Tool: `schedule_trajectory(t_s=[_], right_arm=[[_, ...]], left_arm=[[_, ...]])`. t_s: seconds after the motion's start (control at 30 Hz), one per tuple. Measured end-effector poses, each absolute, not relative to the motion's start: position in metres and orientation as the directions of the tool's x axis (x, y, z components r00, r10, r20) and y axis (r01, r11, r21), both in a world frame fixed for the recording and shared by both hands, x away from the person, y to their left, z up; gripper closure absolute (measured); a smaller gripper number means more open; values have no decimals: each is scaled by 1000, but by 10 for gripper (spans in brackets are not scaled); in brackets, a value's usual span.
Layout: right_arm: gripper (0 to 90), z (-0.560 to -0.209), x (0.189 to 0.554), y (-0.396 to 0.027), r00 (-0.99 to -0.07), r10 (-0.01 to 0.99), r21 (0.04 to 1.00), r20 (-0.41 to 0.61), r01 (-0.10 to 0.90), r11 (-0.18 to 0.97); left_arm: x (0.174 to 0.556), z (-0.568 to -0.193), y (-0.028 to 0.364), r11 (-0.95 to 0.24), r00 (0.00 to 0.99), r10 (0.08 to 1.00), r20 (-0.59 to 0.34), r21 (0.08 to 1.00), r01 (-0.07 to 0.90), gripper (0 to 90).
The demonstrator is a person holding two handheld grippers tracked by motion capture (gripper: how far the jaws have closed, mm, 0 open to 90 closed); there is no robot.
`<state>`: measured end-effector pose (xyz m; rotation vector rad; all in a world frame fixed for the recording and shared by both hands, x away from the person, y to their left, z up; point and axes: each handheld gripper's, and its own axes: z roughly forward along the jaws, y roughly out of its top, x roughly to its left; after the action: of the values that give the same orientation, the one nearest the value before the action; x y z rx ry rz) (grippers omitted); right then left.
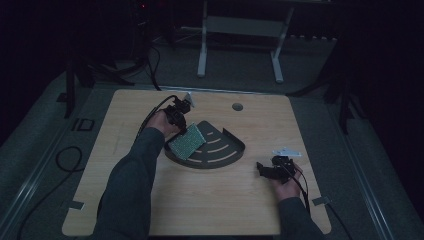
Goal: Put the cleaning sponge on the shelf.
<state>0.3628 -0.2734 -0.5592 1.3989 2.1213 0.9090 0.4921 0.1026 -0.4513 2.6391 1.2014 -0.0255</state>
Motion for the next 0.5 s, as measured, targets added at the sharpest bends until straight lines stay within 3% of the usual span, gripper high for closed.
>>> schedule_trajectory(t_s=[0.5], right_arm=[[170, -559, 363, -273, -392, 920, 726, -4, 632, 272]], left_arm=[[496, -464, 105, -638, 655, 754, -54, 178, 749, 895]])
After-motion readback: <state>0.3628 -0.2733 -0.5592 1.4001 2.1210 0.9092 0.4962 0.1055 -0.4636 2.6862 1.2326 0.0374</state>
